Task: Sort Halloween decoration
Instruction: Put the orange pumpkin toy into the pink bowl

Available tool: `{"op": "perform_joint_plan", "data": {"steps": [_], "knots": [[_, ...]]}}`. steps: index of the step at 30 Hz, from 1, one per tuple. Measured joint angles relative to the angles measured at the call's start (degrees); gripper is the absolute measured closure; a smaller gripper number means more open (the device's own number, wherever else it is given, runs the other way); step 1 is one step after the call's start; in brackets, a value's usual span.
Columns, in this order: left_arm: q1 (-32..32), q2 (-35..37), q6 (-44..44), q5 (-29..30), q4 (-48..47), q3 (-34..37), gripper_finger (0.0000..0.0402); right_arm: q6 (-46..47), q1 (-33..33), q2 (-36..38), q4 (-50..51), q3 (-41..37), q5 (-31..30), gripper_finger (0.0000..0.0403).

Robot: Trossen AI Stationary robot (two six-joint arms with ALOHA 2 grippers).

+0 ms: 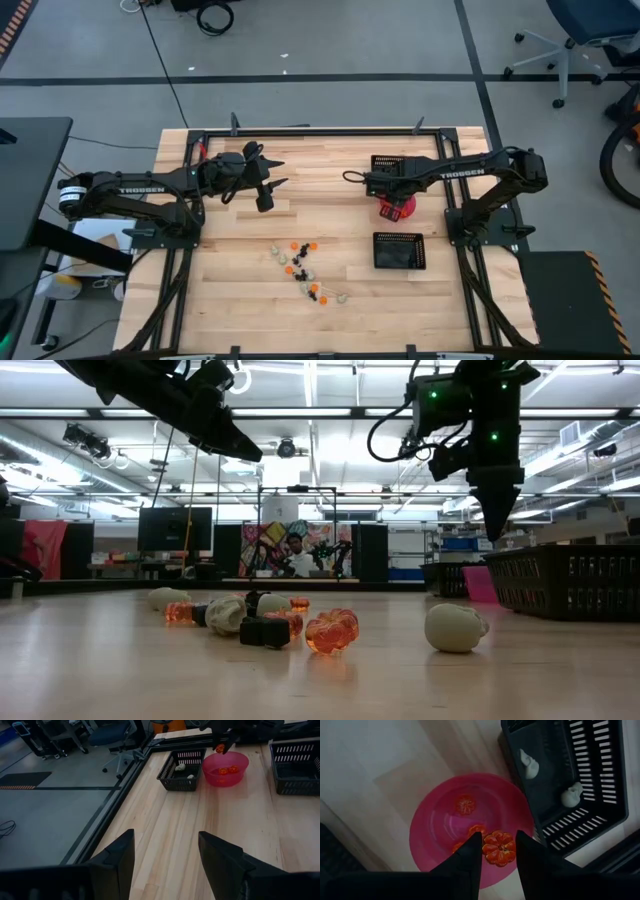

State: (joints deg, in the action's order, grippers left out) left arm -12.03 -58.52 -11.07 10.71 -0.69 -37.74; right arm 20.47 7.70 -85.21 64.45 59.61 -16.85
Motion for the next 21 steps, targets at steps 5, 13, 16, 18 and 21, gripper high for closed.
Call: {"op": "perform_joint_plan", "data": {"steps": [5, 13, 16, 18, 21], "knots": [[0.0, 0.0, 0.0, 0.0, 0.0, 0.0, 0.0209, 0.0, 0.0, 0.0, -0.1, 0.0, 0.0, 0.0297], [0.0, 0.0, 0.0, 0.0, 0.0, 0.0, 0.0209, 0.0, 0.0, 0.0, -0.5, 0.0, 0.0, 0.0297], [0.0, 0.0, 0.0, 0.0, 0.0, 0.0, 0.0209, 0.0, 0.1, 0.0, -0.9, 0.0, 0.0, 0.0297], [0.0, 0.0, 0.0, 0.0, 0.0, 0.0, 0.0209, 0.0, 0.3, 0.0, -1.6, 0.0, 0.0, 0.0297], [0.0, 0.0, 0.0, 0.0, 0.0, 0.0, 0.0209, -0.2, 0.6, 0.0, -2.6, 0.0, 0.0, 0.0297]]}}
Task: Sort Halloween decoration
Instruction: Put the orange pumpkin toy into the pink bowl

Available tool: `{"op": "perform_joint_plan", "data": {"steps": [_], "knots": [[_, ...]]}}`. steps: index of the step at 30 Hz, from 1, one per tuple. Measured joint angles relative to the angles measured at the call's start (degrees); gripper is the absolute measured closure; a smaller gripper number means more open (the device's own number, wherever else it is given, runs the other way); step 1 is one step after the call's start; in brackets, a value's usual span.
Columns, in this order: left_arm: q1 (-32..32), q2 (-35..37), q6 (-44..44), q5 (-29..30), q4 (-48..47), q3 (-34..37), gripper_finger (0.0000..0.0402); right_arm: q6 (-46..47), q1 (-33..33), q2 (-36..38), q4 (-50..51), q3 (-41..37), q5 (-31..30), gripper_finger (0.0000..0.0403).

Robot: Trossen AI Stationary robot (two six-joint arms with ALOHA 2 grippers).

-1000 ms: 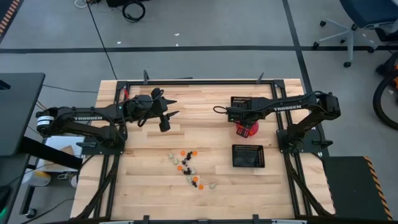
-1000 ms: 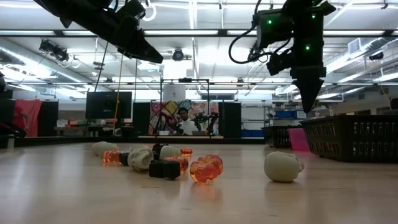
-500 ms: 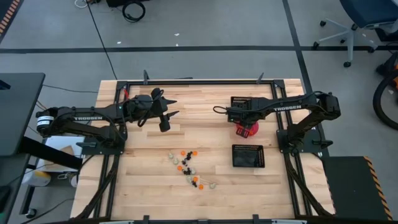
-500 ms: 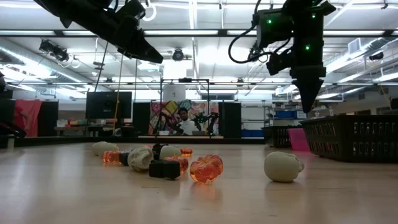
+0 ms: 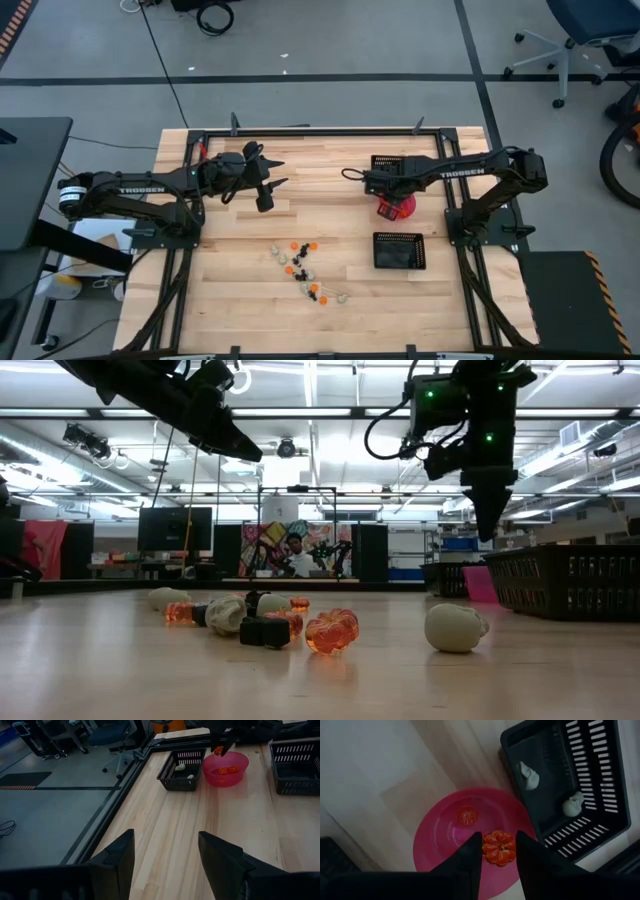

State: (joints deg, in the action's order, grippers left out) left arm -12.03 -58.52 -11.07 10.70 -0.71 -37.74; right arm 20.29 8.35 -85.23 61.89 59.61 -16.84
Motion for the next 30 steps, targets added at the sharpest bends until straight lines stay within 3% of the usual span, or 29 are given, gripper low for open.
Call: {"op": "perform_joint_plan", "data": {"steps": [9, 15, 30], "knots": [[0.0, 0.0, 0.0, 0.0, 0.0, 0.0, 0.0209, -0.3, 0.6, 0.0, -1.9, -0.4, 0.4, 0.0297], [0.0, 0.0, 0.0, 0.0, 0.0, 0.0, 0.0209, -0.3, 1.4, 0.0, -7.9, -5.9, 4.7, 0.0297], [0.0, 0.0, 0.0, 0.0, 0.0, 0.0, 0.0209, 0.1, 4.6, 0.0, -15.6, -13.3, 5.2, 0.0297]]}}
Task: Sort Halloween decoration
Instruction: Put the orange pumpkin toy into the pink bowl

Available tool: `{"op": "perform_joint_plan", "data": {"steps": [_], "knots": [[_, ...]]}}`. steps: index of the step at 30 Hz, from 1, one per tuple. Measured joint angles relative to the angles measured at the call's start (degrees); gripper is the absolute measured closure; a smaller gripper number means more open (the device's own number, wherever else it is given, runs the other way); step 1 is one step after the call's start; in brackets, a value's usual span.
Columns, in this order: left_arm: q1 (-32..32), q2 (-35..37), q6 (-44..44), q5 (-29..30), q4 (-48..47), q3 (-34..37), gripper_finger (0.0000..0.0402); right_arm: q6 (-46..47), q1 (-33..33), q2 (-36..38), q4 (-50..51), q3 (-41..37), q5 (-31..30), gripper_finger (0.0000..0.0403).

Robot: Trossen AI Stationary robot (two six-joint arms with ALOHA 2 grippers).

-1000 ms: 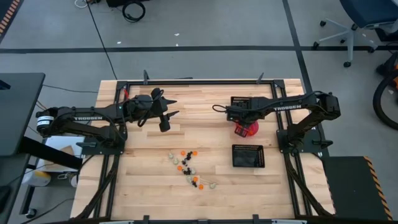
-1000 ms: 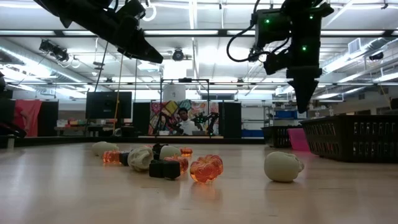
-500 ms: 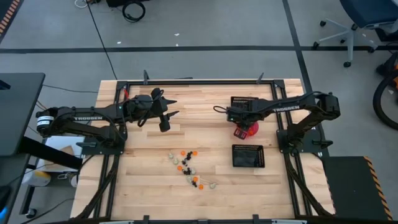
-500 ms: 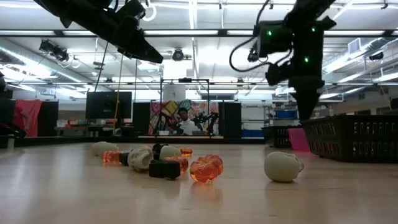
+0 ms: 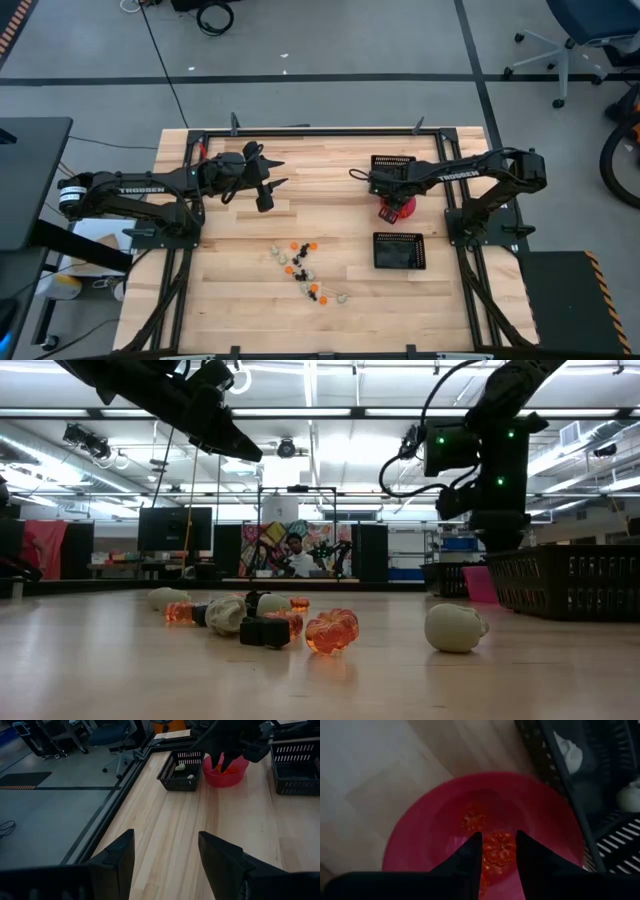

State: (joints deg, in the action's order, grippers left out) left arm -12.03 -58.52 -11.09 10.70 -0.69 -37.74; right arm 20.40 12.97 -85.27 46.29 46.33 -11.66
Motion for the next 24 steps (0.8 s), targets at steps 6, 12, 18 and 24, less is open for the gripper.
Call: {"op": "perform_joint_plan", "data": {"steps": [6, 12, 18, 24], "knots": [[0.0, 0.0, 0.0, 0.0, 0.0, 0.0, 0.0209, -0.6, 0.0, 0.0, -2.1, 0.0, 1.1, 0.0297], [0.0, 0.0, 0.0, 0.0, 0.0, 0.0, 0.0209, -0.6, 0.0, 0.0, -2.1, 0.0, 1.2, 0.0297], [0.0, 0.0, 0.0, 0.0, 0.0, 0.0, 0.0209, -0.5, 0.0, 0.0, -2.1, 0.0, 1.3, 0.0297], [0.0, 0.0, 0.0, 0.0, 0.0, 0.0, 0.0209, -0.2, 0.0, 0.0, -2.1, 0.0, 1.3, 0.0283]]}}
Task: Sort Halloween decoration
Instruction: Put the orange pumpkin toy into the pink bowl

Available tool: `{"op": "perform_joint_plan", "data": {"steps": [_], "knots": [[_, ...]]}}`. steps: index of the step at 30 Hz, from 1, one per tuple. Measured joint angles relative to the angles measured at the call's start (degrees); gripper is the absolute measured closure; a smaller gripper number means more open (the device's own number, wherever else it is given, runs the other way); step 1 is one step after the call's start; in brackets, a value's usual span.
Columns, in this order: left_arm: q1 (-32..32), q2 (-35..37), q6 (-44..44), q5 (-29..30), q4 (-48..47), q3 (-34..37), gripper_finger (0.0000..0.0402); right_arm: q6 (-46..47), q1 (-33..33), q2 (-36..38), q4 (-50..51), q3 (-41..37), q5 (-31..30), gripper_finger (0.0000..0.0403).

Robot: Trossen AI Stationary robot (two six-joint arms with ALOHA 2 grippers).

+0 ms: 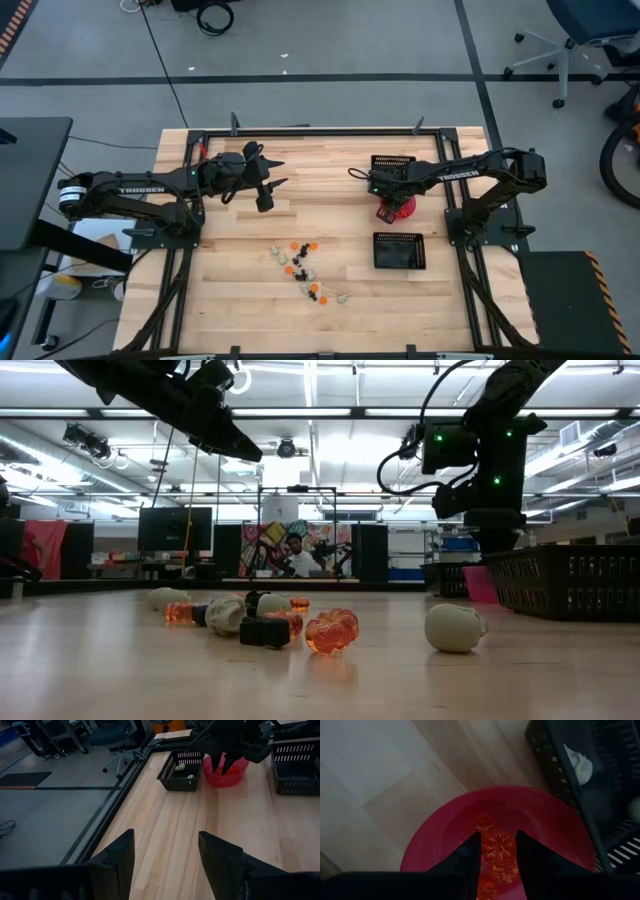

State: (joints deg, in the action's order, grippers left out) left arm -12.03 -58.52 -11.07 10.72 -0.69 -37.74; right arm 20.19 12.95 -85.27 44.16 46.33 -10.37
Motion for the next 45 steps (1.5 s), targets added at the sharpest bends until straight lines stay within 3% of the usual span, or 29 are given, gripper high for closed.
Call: {"op": "perform_joint_plan", "data": {"steps": [10, 18, 26, 35, 40, 45], "knots": [[0.0, 0.0, 0.0, 0.0, 0.0, 0.0, 0.0209, 0.5, 0.0, 0.0, 0.4, 0.1, -0.3, 0.0224], [0.0, 0.0, 0.0, 0.0, 0.0, 0.0, 0.0209, 2.2, -1.1, 0.0, 5.0, 5.6, -1.0, 0.0225], [0.0, 0.0, 0.0, 0.0, 0.0, 0.0, 0.0209, 1.8, -5.9, 0.0, 5.1, 13.2, -5.5, 0.0226], [0.0, 0.0, -0.1, 0.0, -0.1, 0.0, 0.0209, -5.0, -12.6, -1.3, -13.7, 14.5, -0.4, 0.0226], [0.0, 0.0, -0.1, 0.0, -0.2, 0.0, 0.0209, -10.6, -15.3, -7.8, -25.0, 14.6, 5.7, 0.0226], [0.0, 0.0, -0.3, 0.0, -0.3, 0.0, 0.0209, -17.4, -17.6, -16.2, -28.7, 18.8, 8.9, 0.0226]]}}
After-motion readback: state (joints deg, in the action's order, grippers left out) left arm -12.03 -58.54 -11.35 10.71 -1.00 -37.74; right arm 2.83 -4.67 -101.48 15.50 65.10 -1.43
